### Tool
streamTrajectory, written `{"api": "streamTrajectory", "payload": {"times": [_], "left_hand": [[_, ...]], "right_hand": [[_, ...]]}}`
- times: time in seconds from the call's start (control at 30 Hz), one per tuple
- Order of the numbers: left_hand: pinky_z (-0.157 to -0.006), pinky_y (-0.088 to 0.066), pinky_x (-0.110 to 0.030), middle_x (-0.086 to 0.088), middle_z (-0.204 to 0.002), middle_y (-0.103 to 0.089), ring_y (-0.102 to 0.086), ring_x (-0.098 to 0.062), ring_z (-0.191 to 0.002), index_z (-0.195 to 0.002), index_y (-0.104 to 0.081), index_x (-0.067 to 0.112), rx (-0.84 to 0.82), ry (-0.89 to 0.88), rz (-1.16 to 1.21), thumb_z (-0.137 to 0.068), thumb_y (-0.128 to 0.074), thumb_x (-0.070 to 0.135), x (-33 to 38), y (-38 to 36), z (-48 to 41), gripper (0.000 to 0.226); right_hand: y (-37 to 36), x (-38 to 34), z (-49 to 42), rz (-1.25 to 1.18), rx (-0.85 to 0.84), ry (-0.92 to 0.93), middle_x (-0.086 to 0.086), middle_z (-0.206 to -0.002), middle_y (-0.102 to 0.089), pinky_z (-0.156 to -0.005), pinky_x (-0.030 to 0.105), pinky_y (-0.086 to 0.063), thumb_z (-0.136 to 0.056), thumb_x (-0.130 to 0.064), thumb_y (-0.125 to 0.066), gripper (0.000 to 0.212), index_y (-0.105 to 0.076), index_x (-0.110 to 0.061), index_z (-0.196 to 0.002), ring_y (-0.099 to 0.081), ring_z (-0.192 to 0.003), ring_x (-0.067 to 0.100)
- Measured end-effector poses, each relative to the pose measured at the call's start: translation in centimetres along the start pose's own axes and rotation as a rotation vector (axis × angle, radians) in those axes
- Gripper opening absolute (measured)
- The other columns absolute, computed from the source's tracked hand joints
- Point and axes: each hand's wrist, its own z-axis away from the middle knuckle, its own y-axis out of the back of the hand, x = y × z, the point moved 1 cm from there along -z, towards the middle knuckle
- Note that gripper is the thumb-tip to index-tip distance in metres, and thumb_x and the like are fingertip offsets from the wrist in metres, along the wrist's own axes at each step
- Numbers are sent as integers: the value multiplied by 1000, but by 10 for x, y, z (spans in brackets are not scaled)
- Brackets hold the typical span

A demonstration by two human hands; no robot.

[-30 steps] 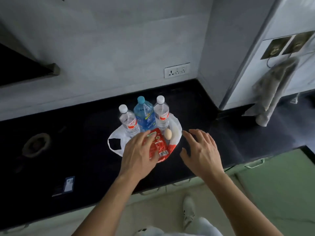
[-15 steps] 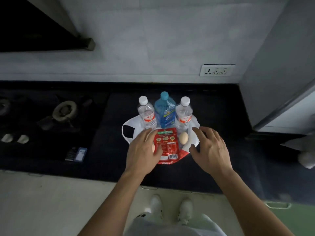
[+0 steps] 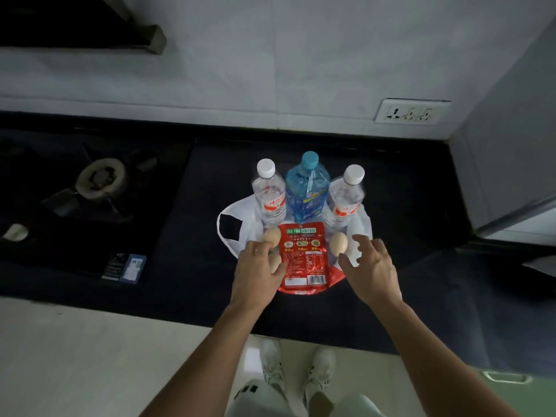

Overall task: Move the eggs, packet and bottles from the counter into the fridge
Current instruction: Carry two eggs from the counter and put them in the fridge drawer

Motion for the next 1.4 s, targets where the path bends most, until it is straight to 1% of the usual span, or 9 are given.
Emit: {"api": "streamTrajectory", "payload": {"times": [0.23,0.33,0.43,0.77,0.9,1.07,1.2,1.3,1.4], "left_hand": [[-81,-44,-21,-2,-111,-57,-56,-16,-103,-121,-60,16,50,124,28,-83,-74,42,-6,-31,-3,48],[-83,-51,-27,-2,-108,-58,-58,-17,-100,-113,-62,15,54,164,48,-81,-77,38,-14,-38,-6,43],[-84,-55,-34,-2,-106,-58,-59,-18,-98,-108,-64,14,57,176,67,-80,-79,34,-20,-43,-9,37],[-93,-54,-34,-4,-116,-52,-56,-18,-105,-114,-58,13,-9,165,104,-85,-75,31,-28,-48,-10,38],[-91,-54,-30,1,-116,-58,-58,-11,-107,-120,-54,16,-27,189,266,-89,-69,32,-24,-40,-10,38],[-65,-55,-16,2,-109,-65,-68,-7,-88,-119,-50,19,-137,425,768,-95,-62,30,-4,-18,-8,29],[-64,-56,-20,-1,-98,-68,-69,-5,-76,-118,-54,17,-148,508,966,-91,-69,25,10,1,-3,31],[-61,-54,-17,1,-91,-68,-69,-1,-71,-118,-57,15,-161,478,1084,-89,-71,18,27,19,1,32],[-64,-58,-26,-1,-89,-72,-73,-9,-76,-114,-61,15,-186,434,1137,-86,-74,20,47,35,4,31]], "right_hand": [[-29,10,-24,-17,-4,-113,13,-129,-53,-77,38,-43,-95,-46,-58,53,-48,-17,-138,-60,-106,34],[-34,9,-33,-45,-27,-171,12,-130,-52,-79,38,-40,-95,-50,-53,52,-47,-18,-137,-57,-110,34],[-38,4,-39,-46,-38,-183,10,-121,-55,-79,39,-41,-93,-53,-53,52,-48,-17,-129,-57,-103,32],[-54,-1,-49,155,-51,-190,-2,-109,-61,-73,43,-51,-81,-76,-55,65,-46,-24,-118,-66,-95,30],[-57,-2,-54,197,-47,-150,0,-110,-62,-69,41,-49,-84,-75,-52,62,-42,-24,-118,-66,-94,30],[-52,-7,-54,218,-70,-148,7,-108,-65,-71,44,-51,-90,-72,-45,61,-42,-19,-118,-66,-93,34],[-27,-18,-41,-81,-67,-141,-2,-93,-64,-71,39,-56,-91,-62,-55,46,-52,-20,-110,-66,-82,20],[0,-36,-18,-507,-58,-75,-5,-96,-68,-54,14,-52,-95,-39,-64,24,-59,-22,-111,-69,-73,3],[23,-51,3,-731,-100,18,1,-97,-71,-56,20,-56,-96,-27,-64,16,-59,-23,-111,-74,-79,11]]}}
